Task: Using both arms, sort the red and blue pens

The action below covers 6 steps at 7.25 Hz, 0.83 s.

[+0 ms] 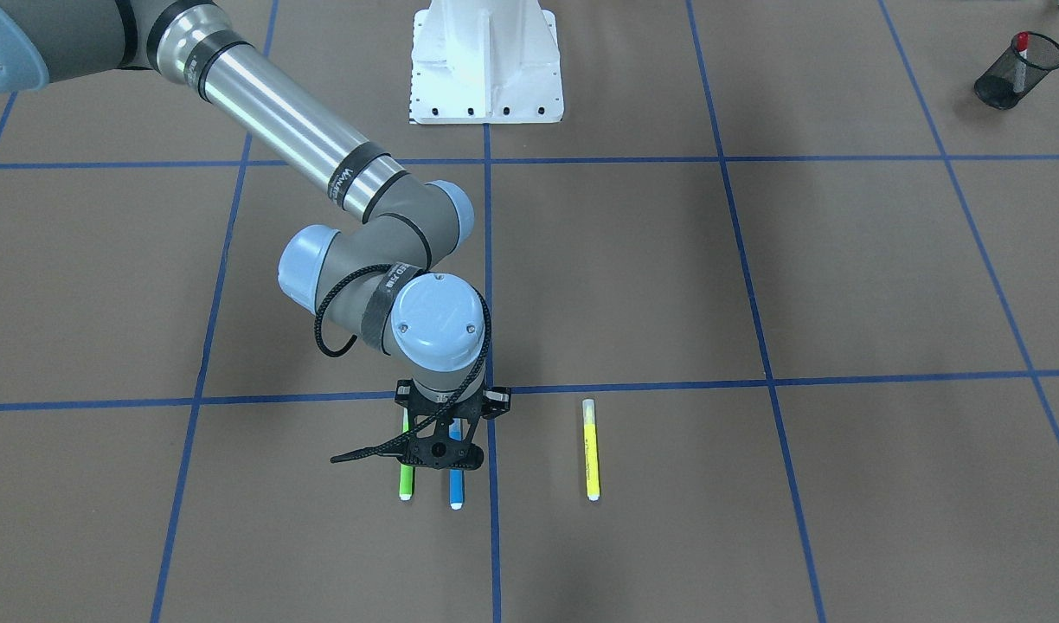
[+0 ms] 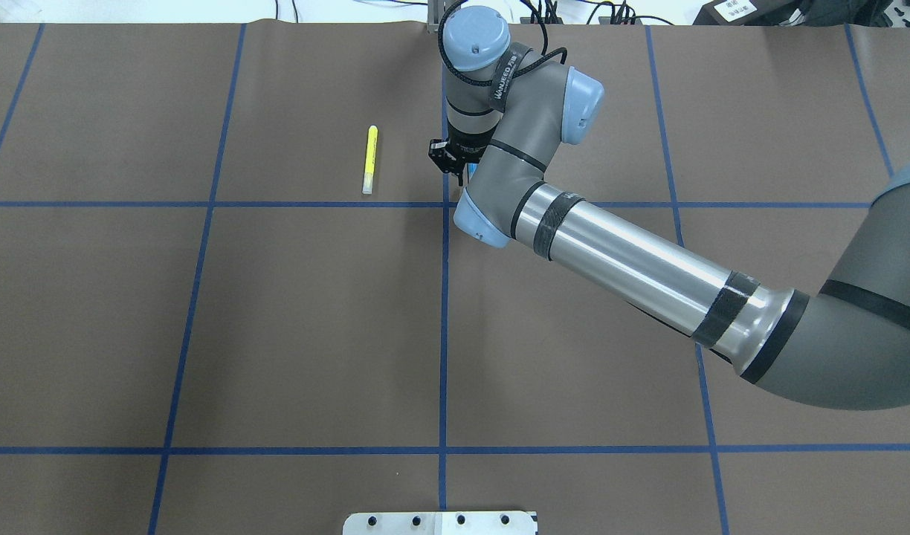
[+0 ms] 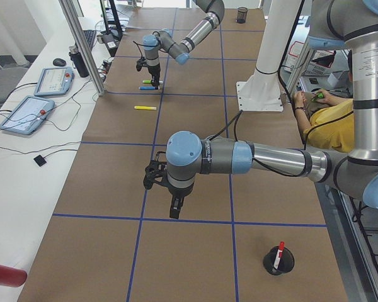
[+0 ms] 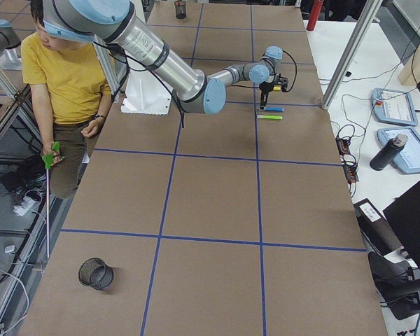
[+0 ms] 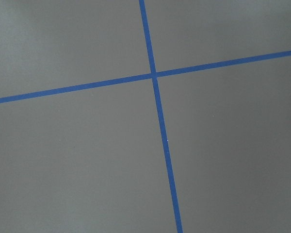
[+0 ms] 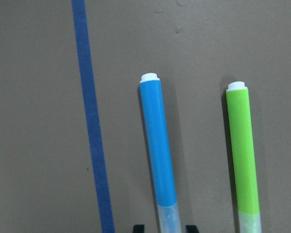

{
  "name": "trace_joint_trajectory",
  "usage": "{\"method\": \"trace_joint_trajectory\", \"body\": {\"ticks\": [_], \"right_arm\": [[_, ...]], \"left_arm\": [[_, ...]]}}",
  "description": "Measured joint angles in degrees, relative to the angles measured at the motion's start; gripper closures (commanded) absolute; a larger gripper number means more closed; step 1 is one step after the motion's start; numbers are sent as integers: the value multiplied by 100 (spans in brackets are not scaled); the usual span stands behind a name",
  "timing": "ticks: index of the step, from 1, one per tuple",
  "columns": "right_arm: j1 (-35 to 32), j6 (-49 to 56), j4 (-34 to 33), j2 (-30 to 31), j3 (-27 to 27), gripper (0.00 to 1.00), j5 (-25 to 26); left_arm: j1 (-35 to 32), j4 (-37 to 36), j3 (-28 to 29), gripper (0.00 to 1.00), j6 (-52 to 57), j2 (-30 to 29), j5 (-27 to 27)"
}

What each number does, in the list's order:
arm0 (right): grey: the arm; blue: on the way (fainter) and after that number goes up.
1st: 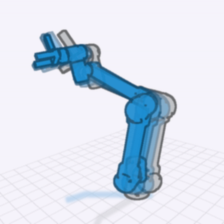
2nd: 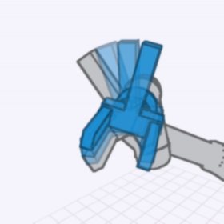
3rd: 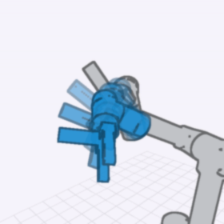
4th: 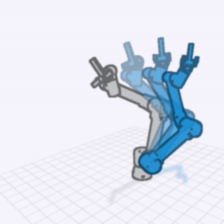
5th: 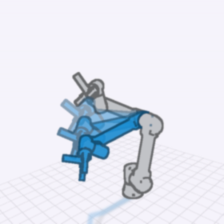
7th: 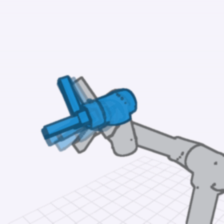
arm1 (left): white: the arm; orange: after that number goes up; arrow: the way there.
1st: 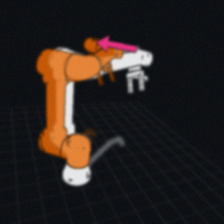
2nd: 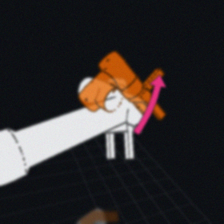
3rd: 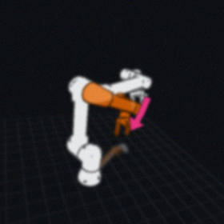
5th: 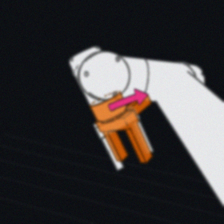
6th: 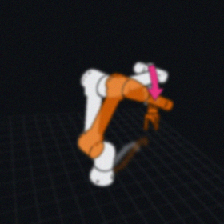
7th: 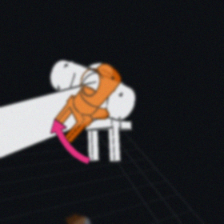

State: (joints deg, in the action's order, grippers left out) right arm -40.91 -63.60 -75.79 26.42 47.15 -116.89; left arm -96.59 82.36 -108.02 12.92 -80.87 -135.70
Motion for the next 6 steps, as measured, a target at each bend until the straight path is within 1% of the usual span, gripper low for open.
{"method": "trace_joint_trajectory", "body": {"ticks": [2, 4, 5, 6], "right_arm": [[31, 5, 69, 43, 9, 57, 4], [54, 4, 283, 140, 13, 57, 15], [60, -2, 315, 160, 16, 60, 16], [66, -10, 318, 166, 21, 60, 19]], "left_arm": [[0, 0, 0, 0, 0, 1, 0], [0, 0, 0, 0, 0, 1, 0], [0, -1, 0, 0, 0, 1, 0], [0, 0, 0, 0, 0, 3, 0]]}}
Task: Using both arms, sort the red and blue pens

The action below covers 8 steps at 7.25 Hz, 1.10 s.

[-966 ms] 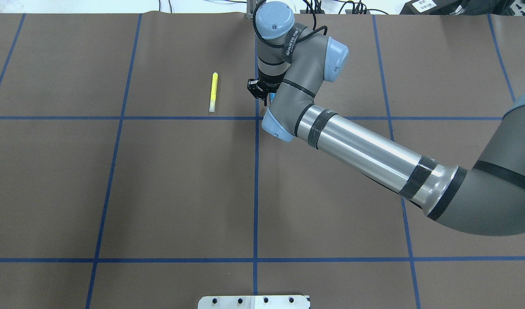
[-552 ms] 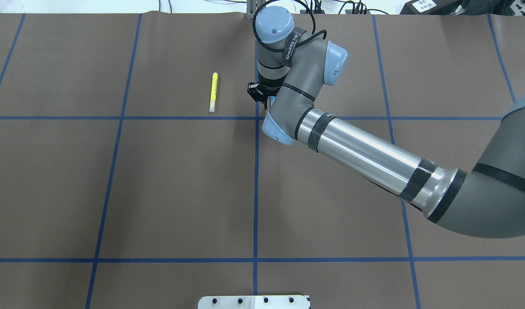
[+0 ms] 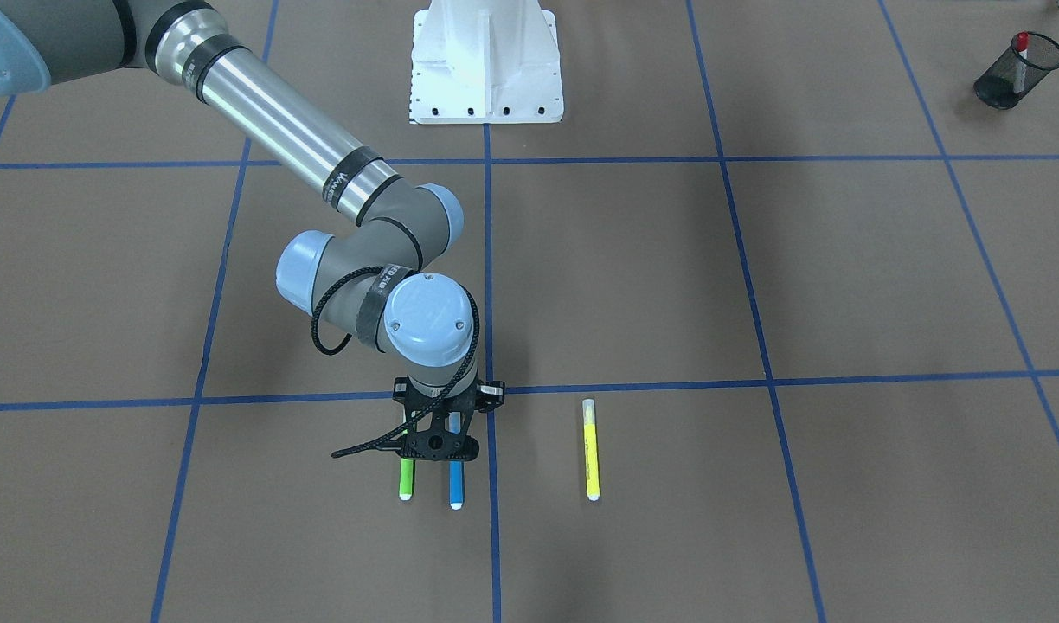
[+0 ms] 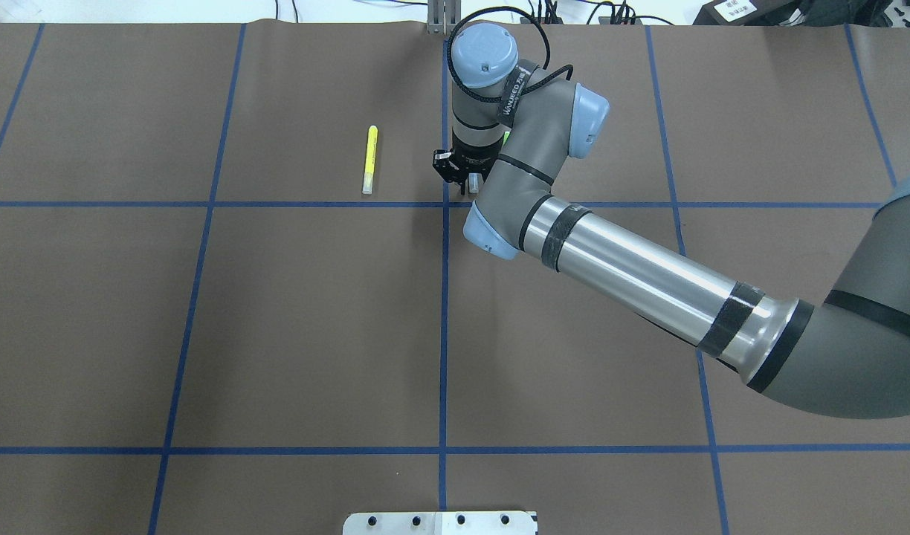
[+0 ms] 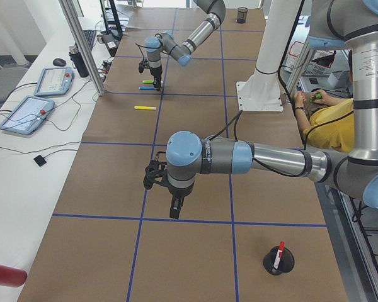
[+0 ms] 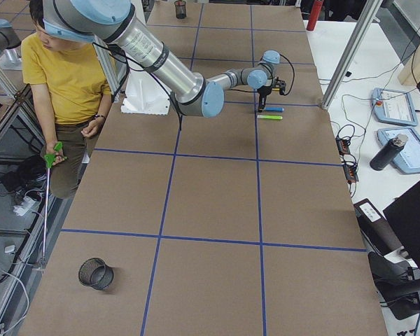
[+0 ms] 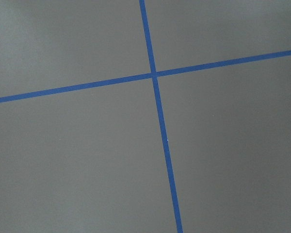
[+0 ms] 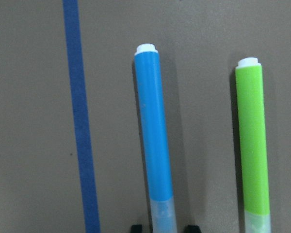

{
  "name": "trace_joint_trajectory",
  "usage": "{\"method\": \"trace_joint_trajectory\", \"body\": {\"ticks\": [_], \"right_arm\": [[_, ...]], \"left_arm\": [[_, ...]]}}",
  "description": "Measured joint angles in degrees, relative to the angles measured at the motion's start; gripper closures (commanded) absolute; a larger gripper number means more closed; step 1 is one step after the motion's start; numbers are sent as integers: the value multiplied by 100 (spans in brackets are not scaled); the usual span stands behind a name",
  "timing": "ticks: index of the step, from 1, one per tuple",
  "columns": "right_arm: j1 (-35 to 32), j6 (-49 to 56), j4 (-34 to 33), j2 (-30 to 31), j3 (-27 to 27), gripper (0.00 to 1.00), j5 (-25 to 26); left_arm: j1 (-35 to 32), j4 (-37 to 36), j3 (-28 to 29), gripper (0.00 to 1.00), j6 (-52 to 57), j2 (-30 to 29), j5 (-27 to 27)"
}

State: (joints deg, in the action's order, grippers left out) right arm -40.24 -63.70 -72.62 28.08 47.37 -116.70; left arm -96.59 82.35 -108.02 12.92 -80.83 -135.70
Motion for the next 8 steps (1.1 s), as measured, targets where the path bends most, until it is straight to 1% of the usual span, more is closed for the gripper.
{"method": "trace_joint_trajectory", "body": {"ticks": [1, 2, 3, 4, 5, 8], "right_arm": [[7, -6, -3, 2, 8, 60, 4], [11, -7, -6, 4, 13, 65, 6], [14, -5, -6, 4, 16, 76, 7], [16, 1, -7, 2, 18, 89, 5], [17, 12, -7, -3, 23, 100, 1], [-2, 26, -16, -18, 111, 100, -8]], "left_arm": [[0, -2, 0, 0, 0, 3, 0], [0, -8, 0, 0, 0, 5, 0], [0, -13, 0, 0, 0, 6, 0], [0, -16, 0, 0, 0, 6, 0], [0, -17, 0, 0, 0, 6, 0], [0, -18, 0, 0, 0, 19, 8]]}}
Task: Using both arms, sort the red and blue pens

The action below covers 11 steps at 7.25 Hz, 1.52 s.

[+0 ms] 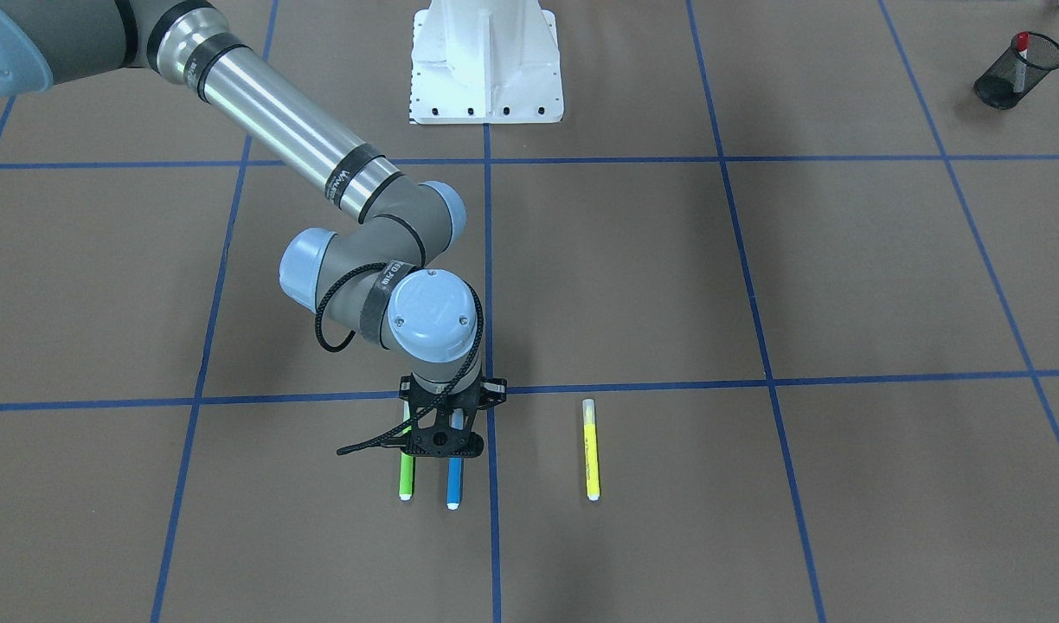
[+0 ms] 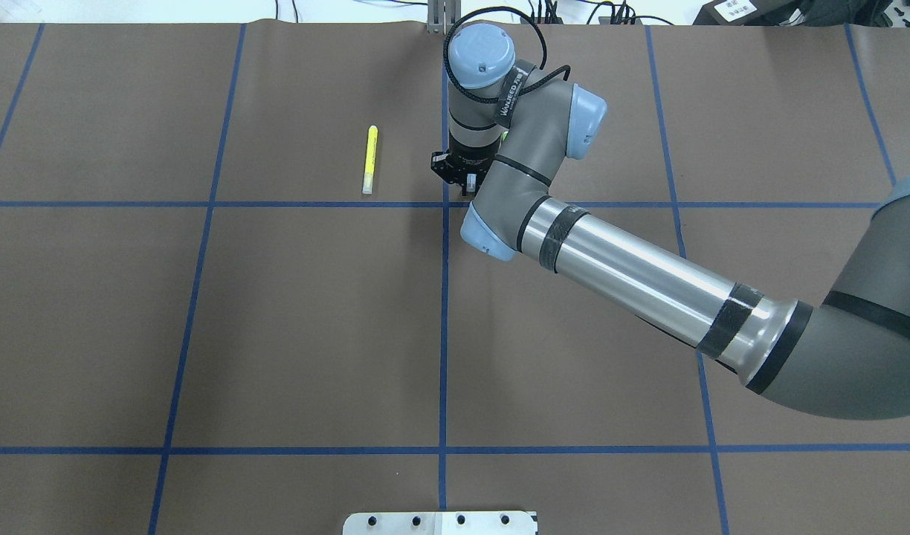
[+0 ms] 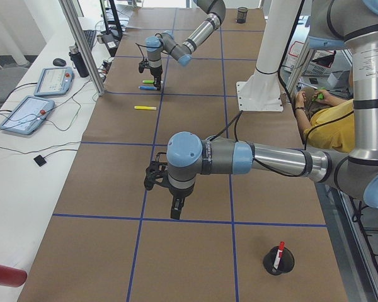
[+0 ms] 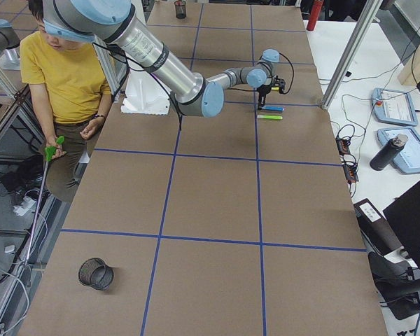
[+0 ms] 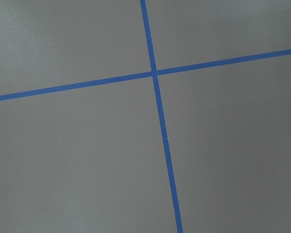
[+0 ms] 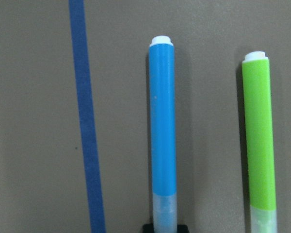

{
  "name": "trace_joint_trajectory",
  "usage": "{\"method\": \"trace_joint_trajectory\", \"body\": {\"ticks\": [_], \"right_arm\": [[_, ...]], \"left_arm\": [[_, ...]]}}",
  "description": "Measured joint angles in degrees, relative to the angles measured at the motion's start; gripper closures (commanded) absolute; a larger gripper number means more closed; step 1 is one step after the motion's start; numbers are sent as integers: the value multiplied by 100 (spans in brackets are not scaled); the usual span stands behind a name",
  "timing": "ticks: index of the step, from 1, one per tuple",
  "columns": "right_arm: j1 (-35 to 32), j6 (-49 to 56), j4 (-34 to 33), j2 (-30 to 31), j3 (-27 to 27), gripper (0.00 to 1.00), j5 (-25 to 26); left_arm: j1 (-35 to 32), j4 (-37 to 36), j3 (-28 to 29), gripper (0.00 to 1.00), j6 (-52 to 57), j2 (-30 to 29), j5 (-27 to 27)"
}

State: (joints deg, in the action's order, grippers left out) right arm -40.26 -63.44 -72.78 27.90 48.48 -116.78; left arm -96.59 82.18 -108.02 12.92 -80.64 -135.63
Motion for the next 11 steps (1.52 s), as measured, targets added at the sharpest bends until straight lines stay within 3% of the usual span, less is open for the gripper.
{"method": "trace_joint_trajectory", "body": {"ticks": [2, 5, 8, 11], "right_arm": [[-75, 6, -142, -4, 276, 100, 3], [-286, 5, -1195, 64, 1277, 100, -246], [-701, 263, -1933, 1173, 3184, 100, -691], [-1178, 1420, -2852, 2522, 4960, 100, -733]], "left_arm": [[-1, -2, 0, 0, 0, 6, 1], [-8, -7, -3, 0, 7, 27, 106], [-9, 48, 28, 0, 11, 47, 123], [-8, 179, 47, 0, 22, 49, 117]]}}
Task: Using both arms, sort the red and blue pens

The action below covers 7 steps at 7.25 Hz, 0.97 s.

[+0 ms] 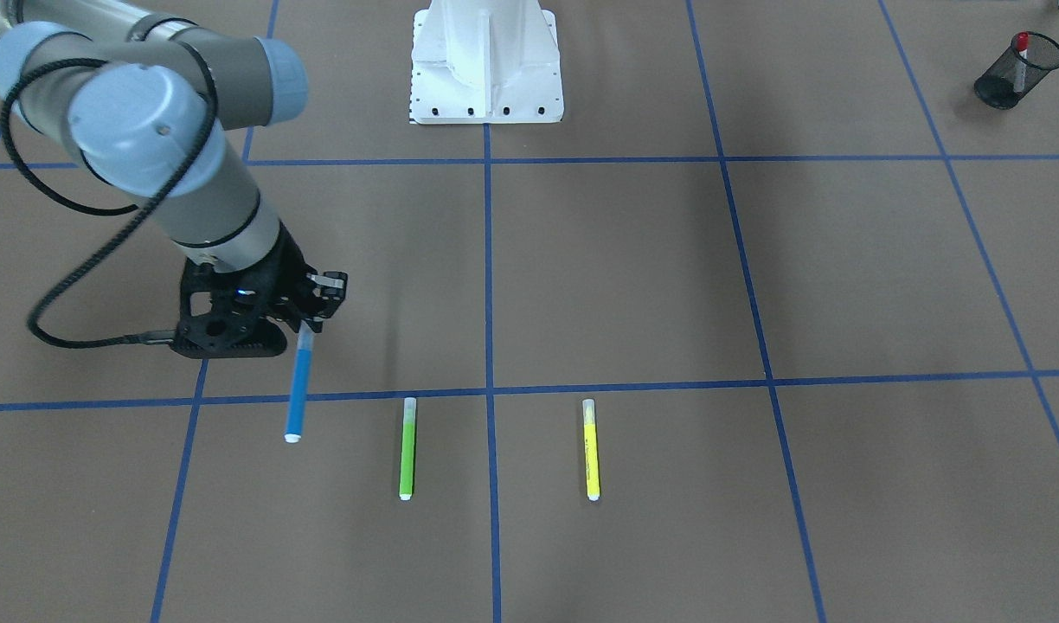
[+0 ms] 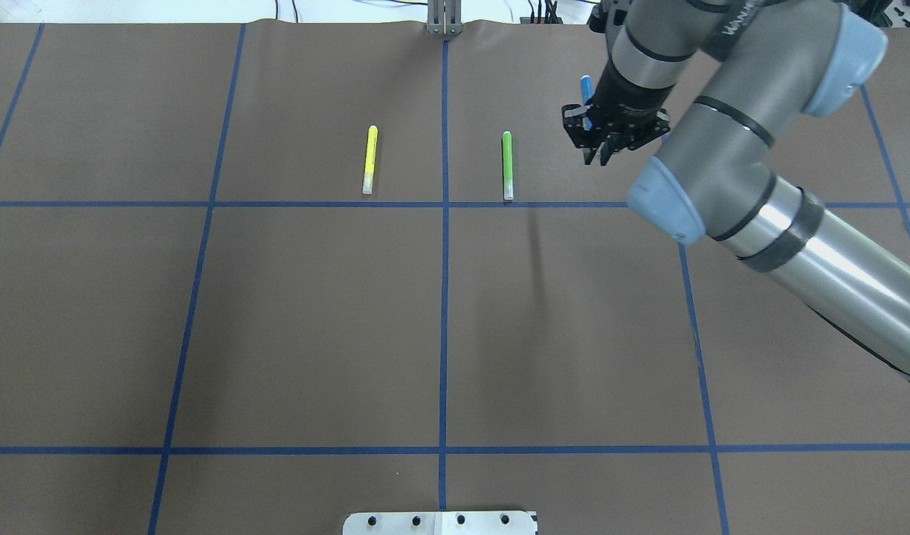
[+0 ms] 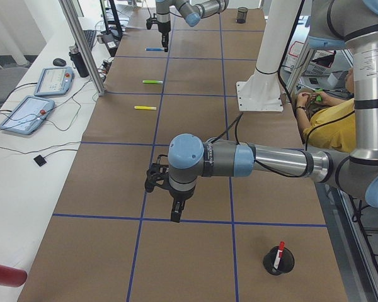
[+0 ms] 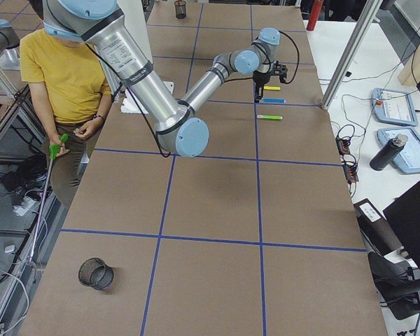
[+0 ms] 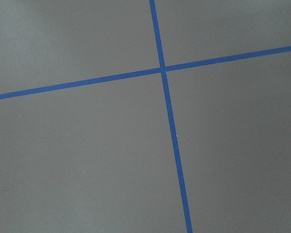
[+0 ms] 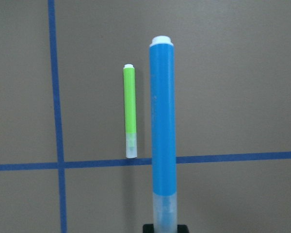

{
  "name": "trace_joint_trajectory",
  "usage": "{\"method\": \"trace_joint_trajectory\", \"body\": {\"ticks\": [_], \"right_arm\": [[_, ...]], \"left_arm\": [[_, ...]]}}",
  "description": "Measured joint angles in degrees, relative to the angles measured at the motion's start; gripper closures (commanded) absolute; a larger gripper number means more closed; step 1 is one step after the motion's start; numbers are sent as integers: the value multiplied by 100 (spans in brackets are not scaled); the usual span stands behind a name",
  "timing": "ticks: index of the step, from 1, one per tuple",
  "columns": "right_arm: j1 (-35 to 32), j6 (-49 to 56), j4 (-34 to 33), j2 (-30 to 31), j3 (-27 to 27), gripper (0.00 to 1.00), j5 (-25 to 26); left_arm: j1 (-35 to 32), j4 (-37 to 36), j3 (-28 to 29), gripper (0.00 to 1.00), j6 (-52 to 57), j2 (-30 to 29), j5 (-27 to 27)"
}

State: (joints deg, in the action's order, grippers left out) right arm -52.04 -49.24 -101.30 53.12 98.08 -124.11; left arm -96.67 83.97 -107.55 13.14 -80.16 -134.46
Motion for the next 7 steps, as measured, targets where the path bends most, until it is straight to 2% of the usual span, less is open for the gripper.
{"method": "trace_joint_trajectory", "body": {"ticks": [2, 4, 7], "right_arm": [[-450, 892, -127, 903, 701, 100, -5], [-1041, 2133, -142, 1645, 904, 100, -6], [-2318, 4518, -111, 3038, 1061, 100, -21]], "left_arm": [[7, 7, 0, 0, 9, 17, -3], [7, 13, -5, 0, 12, 24, -9], [11, 4, 3, 0, 13, 26, 3]]}}
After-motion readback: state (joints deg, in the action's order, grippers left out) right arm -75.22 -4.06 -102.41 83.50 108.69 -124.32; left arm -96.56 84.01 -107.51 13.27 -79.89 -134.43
